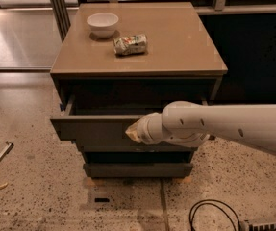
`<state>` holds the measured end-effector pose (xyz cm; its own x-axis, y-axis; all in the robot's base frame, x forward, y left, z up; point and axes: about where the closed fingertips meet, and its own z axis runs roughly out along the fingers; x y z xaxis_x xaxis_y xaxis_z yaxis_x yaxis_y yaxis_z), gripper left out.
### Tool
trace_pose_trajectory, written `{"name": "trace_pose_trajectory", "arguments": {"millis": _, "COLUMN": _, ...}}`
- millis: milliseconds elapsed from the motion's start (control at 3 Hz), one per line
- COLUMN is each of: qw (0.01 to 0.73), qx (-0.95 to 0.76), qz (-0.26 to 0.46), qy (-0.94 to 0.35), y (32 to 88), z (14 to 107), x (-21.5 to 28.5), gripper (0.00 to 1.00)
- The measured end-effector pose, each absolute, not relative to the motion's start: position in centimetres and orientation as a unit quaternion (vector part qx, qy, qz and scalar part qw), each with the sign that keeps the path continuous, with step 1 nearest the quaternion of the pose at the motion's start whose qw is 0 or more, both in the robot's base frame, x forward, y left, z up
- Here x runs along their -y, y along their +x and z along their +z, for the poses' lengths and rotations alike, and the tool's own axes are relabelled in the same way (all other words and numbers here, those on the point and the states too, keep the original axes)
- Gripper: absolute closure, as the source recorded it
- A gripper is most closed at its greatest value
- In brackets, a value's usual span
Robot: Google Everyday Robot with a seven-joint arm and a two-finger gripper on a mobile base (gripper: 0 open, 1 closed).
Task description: Close top drawer
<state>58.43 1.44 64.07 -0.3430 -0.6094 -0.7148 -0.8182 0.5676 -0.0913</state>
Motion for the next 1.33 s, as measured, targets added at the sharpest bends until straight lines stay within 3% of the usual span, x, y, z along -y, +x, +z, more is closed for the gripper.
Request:
{"name": "trace_pose_trajectory", "arguments": {"millis": 667, "qw": 0.371, "qx": -0.824, "qz": 0.11, "qy": -0.413, "y": 65.1, "z": 63.5, "x": 2.0, "gripper": 1.0}}
{"name": "trace_pose_trajectory", "arguments": {"millis": 1333, "qw": 0.366, "qx": -0.861, "qz": 0.064, "qy": -0.349, "y": 67.3, "z": 63.3, "x": 7.3, "gripper": 1.0}}
